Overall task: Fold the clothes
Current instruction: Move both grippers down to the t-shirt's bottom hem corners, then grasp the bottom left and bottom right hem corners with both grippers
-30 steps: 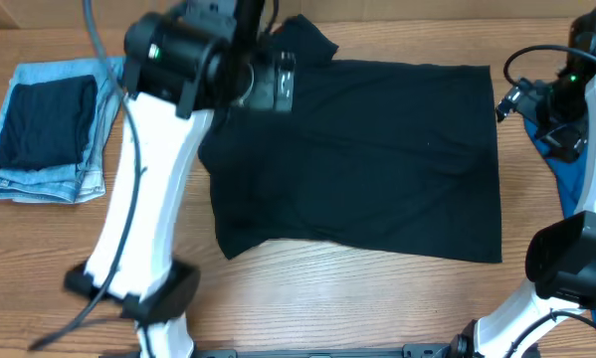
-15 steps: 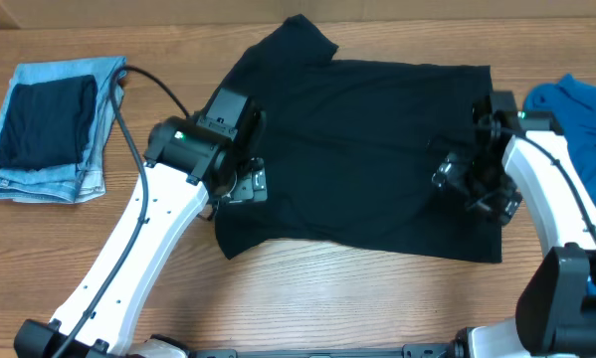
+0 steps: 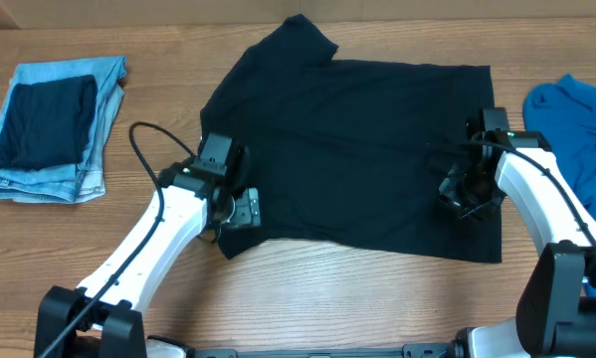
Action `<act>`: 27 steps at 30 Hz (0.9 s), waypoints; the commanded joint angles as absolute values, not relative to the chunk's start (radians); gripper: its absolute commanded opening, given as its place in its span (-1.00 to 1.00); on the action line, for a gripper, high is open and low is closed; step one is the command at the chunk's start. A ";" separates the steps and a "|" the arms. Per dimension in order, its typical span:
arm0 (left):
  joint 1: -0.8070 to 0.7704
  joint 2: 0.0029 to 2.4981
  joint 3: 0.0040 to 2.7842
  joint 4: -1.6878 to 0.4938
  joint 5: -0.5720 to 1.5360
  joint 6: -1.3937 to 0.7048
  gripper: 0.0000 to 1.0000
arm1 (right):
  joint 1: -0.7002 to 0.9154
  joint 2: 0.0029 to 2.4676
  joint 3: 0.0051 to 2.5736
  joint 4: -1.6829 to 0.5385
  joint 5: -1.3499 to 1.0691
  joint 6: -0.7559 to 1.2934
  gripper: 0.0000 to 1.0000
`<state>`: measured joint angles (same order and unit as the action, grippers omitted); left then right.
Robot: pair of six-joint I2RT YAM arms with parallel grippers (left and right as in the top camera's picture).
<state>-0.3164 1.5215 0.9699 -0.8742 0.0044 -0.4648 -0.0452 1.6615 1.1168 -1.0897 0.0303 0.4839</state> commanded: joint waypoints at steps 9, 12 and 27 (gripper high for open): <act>-0.315 1.518 0.822 -0.799 0.074 -0.498 0.96 | -0.047 1.634 1.111 -1.063 0.032 0.463 -0.07; -0.315 1.518 0.822 -0.788 0.105 -0.498 0.83 | -0.047 1.634 1.111 -1.056 0.033 0.463 -0.07; -0.314 1.518 0.828 -0.754 0.088 -0.403 0.41 | -0.047 1.634 1.111 -1.048 0.043 0.463 -0.04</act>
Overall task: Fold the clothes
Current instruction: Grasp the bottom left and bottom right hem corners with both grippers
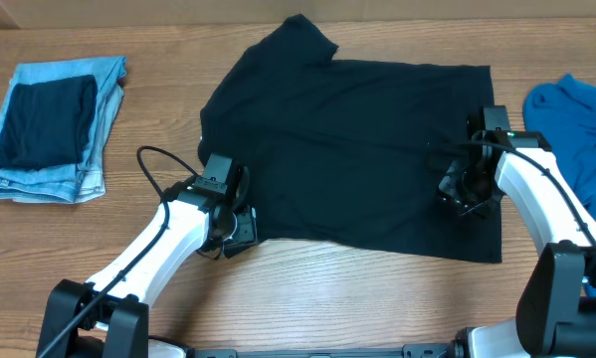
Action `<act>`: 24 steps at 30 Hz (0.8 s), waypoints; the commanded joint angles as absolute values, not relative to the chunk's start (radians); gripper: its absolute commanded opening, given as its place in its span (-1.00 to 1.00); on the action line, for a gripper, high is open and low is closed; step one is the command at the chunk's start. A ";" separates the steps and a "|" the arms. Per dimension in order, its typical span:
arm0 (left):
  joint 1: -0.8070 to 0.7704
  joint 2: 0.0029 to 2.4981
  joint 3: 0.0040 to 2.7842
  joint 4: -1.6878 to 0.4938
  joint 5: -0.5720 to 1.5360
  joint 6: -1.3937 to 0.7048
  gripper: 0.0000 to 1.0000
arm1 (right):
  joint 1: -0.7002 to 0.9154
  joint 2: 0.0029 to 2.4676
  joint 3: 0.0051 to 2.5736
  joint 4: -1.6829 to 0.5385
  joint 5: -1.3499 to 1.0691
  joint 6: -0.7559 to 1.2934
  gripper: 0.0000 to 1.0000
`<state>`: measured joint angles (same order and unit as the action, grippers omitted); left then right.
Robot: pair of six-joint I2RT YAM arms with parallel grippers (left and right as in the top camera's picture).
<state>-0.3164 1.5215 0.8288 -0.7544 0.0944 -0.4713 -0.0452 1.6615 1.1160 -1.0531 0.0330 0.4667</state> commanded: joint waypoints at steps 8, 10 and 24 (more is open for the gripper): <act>-0.314 1.518 0.834 -0.725 -0.018 -0.403 0.83 | -0.047 1.634 1.111 -1.044 0.043 0.463 -0.03; -0.314 1.518 0.834 -0.695 -0.017 -0.403 0.81 | -0.047 1.634 1.111 -1.044 0.044 0.463 -0.03; -0.315 1.518 0.834 -0.644 0.002 -0.389 0.34 | -0.047 1.634 1.111 -1.044 0.043 0.463 0.00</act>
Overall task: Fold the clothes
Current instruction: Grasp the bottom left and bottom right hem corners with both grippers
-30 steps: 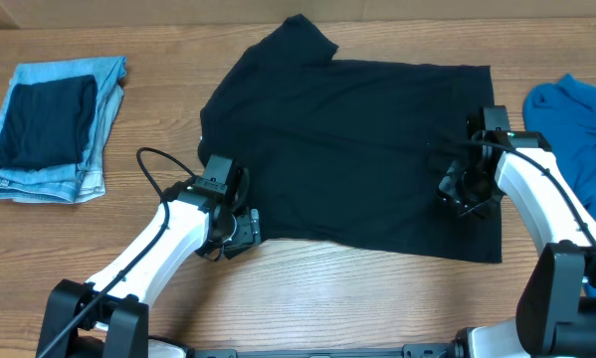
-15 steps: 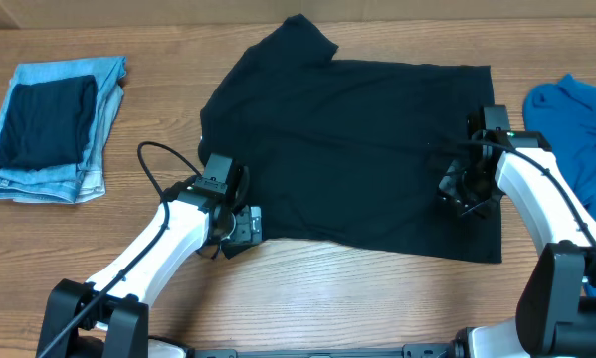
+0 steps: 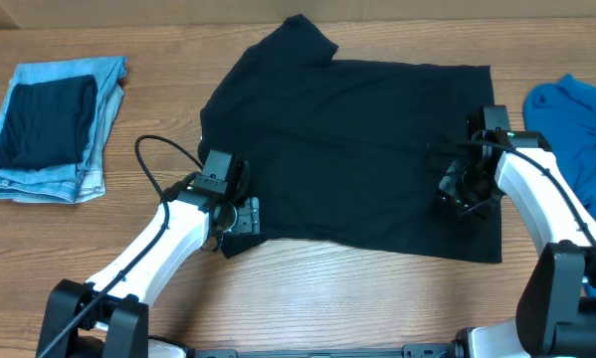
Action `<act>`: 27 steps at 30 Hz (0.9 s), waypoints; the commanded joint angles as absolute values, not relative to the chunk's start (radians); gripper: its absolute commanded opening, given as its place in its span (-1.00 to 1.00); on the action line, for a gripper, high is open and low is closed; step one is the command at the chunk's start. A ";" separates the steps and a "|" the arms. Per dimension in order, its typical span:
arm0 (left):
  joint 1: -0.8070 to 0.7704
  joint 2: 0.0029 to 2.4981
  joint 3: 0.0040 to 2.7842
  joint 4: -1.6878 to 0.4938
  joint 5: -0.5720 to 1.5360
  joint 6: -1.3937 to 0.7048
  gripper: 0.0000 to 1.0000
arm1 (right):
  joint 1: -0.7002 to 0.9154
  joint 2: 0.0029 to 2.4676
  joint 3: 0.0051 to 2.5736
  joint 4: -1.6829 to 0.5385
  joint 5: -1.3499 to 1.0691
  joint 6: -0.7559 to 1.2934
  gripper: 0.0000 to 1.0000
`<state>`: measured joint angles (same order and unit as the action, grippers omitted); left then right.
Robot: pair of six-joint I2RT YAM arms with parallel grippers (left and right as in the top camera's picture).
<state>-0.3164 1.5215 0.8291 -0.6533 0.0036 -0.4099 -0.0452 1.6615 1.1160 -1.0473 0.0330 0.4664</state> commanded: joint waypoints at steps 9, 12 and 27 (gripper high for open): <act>-0.315 1.518 0.908 -0.658 0.083 -0.282 0.26 | -0.047 1.634 1.111 -1.040 0.043 0.463 0.07; -0.315 1.518 0.908 -0.670 0.079 -0.257 0.40 | -0.047 1.634 1.111 -1.040 0.043 0.463 0.08; -0.315 1.518 0.898 -0.653 0.083 -0.296 -0.37 | -0.047 1.634 1.111 -1.040 0.044 0.462 0.09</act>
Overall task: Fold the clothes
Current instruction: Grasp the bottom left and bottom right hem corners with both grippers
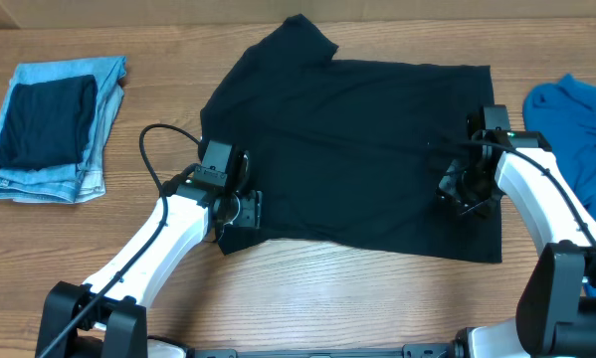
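A black T-shirt (357,149) lies spread flat across the middle of the table, one sleeve pointing to the far side. My left gripper (240,211) sits low on the shirt's near left corner. Black fingers against black cloth hide how its jaws stand. My right gripper (459,195) rests on the shirt close to its right edge, and its jaws are just as hard to read. Small wrinkles show in the cloth just left of it.
At the far left lies a folded stack of light blue jeans (99,109) with a dark folded garment (44,124) on top. A blue garment (576,119) lies crumpled at the right edge. Bare wooden table (357,298) runs along the front.
My left gripper has shifted a little toward the far side, staying on the shirt's near left corner. The right gripper and the shirt look unchanged.
My left gripper was on the shirt's near left corner. It then stood slightly nearer the table's front, then a bit farther back, and is now about where it began. The right gripper stayed at the right edge throughout, and the shirt kept its shape.
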Action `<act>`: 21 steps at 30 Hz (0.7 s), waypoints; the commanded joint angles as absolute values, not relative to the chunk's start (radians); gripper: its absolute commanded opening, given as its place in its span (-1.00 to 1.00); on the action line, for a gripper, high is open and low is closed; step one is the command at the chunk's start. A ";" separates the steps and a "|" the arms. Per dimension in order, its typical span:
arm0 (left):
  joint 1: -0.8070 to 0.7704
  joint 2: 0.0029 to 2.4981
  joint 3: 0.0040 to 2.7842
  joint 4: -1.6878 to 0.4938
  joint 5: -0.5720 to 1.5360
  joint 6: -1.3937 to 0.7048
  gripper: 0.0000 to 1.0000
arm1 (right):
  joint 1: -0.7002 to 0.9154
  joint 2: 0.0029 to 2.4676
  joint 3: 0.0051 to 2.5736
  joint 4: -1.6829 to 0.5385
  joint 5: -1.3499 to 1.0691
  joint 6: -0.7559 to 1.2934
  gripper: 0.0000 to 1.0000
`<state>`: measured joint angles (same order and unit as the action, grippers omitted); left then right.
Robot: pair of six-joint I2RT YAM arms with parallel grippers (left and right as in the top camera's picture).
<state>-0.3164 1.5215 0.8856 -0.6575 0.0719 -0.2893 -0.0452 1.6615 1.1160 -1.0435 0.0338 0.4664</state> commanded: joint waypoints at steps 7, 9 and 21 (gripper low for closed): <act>-0.315 1.518 0.898 -0.647 0.124 -0.295 -0.31 | -0.054 1.634 1.111 -0.986 0.078 0.440 0.46; -0.315 1.518 0.898 -0.651 0.123 -0.295 -0.04 | -0.054 1.634 1.111 -0.983 0.078 0.439 0.47; -0.314 1.518 0.876 -0.683 0.016 -0.501 0.21 | -0.054 1.634 1.111 -0.972 0.077 0.437 0.47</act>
